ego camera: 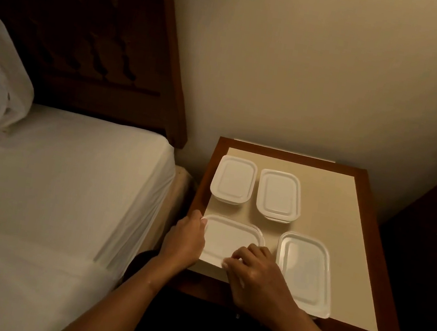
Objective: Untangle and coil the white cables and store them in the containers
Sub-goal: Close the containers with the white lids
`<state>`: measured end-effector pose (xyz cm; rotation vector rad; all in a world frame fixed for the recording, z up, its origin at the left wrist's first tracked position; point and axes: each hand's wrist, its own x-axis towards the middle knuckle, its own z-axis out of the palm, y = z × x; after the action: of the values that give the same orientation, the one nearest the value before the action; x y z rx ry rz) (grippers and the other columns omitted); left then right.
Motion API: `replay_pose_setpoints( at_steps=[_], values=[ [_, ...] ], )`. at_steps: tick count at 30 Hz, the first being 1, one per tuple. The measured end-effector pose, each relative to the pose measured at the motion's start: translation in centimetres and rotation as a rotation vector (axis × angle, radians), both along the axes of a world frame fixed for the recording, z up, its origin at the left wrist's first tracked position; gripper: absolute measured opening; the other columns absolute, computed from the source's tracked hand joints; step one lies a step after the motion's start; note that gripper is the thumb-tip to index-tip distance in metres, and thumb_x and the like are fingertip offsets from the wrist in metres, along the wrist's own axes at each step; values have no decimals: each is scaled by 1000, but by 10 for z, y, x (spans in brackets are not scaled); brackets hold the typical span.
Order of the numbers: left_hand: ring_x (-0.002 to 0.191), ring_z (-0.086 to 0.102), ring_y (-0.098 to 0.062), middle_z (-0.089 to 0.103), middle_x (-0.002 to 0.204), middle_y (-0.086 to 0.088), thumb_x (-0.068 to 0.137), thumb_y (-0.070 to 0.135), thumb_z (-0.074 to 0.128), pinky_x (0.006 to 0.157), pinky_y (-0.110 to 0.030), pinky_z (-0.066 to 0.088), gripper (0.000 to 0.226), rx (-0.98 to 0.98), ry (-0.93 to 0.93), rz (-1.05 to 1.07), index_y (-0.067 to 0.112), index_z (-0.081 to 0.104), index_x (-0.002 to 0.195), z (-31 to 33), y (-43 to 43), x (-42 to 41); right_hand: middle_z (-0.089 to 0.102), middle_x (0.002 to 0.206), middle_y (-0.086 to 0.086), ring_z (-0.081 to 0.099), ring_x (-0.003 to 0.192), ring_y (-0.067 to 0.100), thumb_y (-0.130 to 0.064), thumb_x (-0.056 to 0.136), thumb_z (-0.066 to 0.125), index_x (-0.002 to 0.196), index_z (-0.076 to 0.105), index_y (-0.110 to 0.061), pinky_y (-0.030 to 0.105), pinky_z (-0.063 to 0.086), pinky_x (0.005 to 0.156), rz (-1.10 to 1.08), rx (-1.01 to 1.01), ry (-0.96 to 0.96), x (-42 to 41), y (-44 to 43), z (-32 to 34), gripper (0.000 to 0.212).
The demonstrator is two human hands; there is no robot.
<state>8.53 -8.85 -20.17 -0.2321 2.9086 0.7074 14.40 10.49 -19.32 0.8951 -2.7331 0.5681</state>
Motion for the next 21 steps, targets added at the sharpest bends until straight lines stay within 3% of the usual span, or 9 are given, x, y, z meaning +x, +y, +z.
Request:
replay_pose_setpoints(
  at_steps=[2, 4, 6, 7, 9, 14, 19, 21],
  values=[
    [87, 63, -13, 65, 105, 3, 110, 44, 30, 79, -38, 60, 27, -44, 6, -15, 25, 48, 116, 0, 2, 1, 66, 98, -1, 55, 94, 20, -37, 93, 63, 97, 70, -23, 36, 50, 87, -65, 56, 10, -7, -1, 3, 17],
    [88, 65, -16, 66, 105, 1, 110, 44, 29, 78, -39, 60, 29, -77, 12, -22, 23, 47, 119, 0, 4, 2, 56, 131, 6, 48, 123, 28, -47, 97, 45, 120, 59, -23, 44, 41, 107, -151, 157, -87, -16, 1, 3, 36],
    [87, 66, -16, 67, 106, 0, 110, 44, 29, 76, -37, 60, 30, -98, 21, -18, 22, 46, 120, 0, 5, 3, 18, 165, 14, 12, 153, 35, -49, 102, 26, 152, 31, -19, 50, 16, 123, -154, 250, -209, -24, 4, 2, 60],
    [87, 66, -15, 67, 106, 0, 110, 43, 29, 76, -35, 60, 30, -113, 17, -21, 22, 47, 121, 2, 5, 3, -4, 168, 12, -8, 155, 30, -50, 103, 16, 160, 11, -16, 48, 3, 125, -128, 290, -246, -29, 5, 1, 66],
    [87, 66, -16, 68, 106, -1, 110, 42, 29, 75, -34, 59, 30, -132, 13, -37, 21, 47, 122, 0, 5, 1, -23, 165, 7, -28, 150, 22, -54, 102, 3, 158, -14, -16, 44, -10, 124, -73, 361, -318, -36, 8, 0, 70],
    [88, 64, -15, 63, 103, 1, 109, 44, 30, 72, -30, 56, 26, -113, 12, -67, 24, 43, 118, -9, 2, -4, -24, 164, 6, -27, 151, 23, -80, 91, 2, 157, -17, -13, 46, -8, 125, -14, 442, -355, -47, 6, -3, 96],
    [80, 61, -10, 63, 90, 7, 106, 54, 26, 74, -36, 59, 34, 125, 9, 31, 29, 48, 100, -31, -2, -9, -9, 168, 10, -13, 155, 27, -82, 90, 5, 159, -8, -10, 47, -3, 125, -14, 424, -342, -47, 4, -7, 100],
    [79, 60, -9, 62, 90, 9, 106, 54, 27, 72, -32, 59, 33, 106, 54, 73, 30, 49, 101, -33, 3, -8, -7, 168, 11, -11, 155, 28, -83, 90, 5, 159, -8, -10, 48, -3, 125, -17, 418, -341, -48, 4, -10, 101]
  ],
)
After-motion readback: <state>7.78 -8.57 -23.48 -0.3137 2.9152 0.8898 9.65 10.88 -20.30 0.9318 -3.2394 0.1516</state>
